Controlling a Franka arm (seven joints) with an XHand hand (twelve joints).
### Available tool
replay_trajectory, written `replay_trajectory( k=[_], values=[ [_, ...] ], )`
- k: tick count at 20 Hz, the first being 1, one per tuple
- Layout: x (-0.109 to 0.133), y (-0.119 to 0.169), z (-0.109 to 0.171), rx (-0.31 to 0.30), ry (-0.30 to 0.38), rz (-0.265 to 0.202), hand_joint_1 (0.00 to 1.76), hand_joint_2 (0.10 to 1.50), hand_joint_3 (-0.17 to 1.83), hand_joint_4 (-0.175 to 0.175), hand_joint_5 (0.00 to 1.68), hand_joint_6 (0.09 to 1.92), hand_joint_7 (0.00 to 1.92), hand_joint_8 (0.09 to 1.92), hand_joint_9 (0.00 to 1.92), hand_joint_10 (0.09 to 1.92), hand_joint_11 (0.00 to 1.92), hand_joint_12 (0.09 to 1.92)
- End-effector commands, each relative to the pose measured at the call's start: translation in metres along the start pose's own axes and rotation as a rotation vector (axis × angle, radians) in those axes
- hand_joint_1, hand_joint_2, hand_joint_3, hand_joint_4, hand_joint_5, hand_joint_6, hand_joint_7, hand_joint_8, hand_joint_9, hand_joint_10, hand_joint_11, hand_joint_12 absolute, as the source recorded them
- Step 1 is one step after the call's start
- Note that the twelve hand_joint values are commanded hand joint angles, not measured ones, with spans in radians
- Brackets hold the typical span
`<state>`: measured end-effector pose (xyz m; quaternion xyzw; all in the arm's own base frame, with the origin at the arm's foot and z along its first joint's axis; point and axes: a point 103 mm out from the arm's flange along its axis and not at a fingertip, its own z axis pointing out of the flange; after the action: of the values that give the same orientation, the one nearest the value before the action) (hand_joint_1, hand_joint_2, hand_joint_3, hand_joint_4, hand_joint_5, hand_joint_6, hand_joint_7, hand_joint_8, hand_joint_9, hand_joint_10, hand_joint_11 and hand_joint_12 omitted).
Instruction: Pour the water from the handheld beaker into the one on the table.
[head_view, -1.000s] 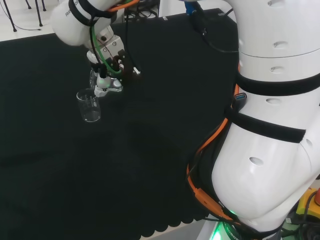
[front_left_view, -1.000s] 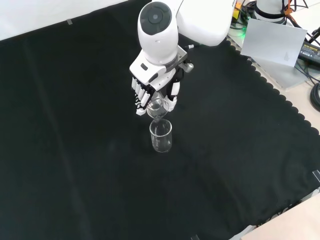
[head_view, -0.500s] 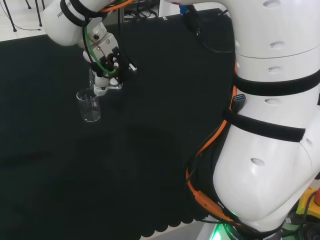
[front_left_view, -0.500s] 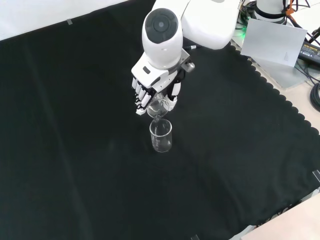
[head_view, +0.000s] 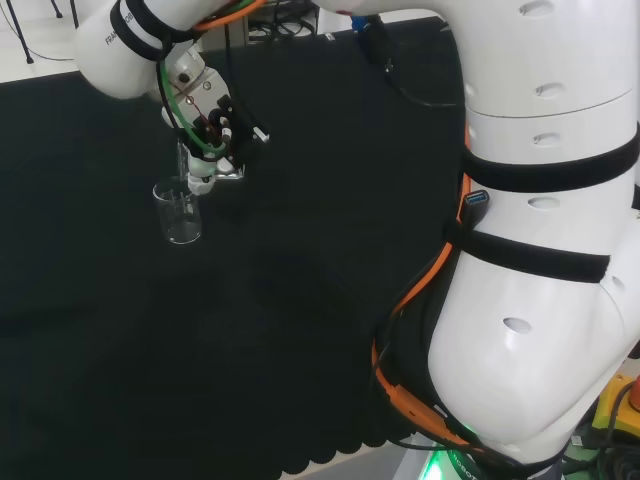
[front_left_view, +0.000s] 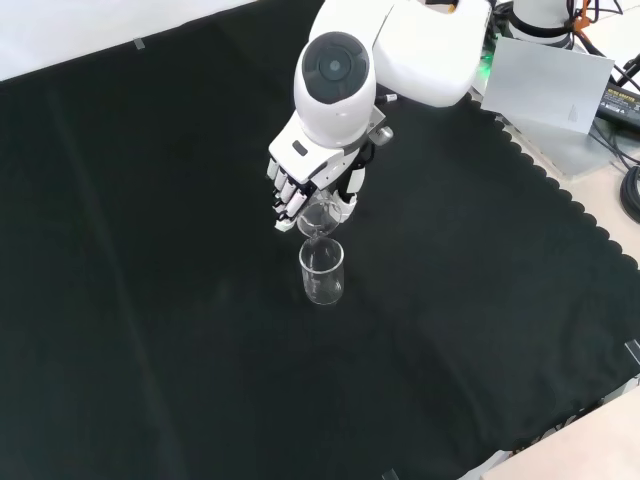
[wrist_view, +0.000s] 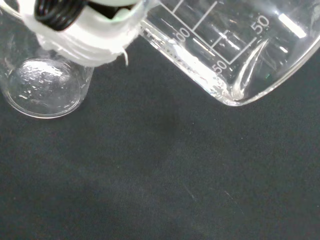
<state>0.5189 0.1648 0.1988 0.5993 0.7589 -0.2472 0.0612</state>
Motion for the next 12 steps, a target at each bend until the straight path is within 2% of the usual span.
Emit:
replay_trajectory(
  k=[1, 12],
  values=[
    [0.0031, -0.0009, -0.0035, 0.01, -0.028, 0.002, 1.18, 1.02, -0.17, 0.015, 1.53, 0.09, 1.67, 0.09, 1.56, 0.23, 1.25, 0.82],
    [0.0107, -0.0026, -0.0091, 0.028, -0.089, 0.026, 1.18, 1.02, -0.17, 0.019, 1.53, 0.09, 1.68, 0.09, 1.56, 0.23, 1.25, 0.81]
  ],
)
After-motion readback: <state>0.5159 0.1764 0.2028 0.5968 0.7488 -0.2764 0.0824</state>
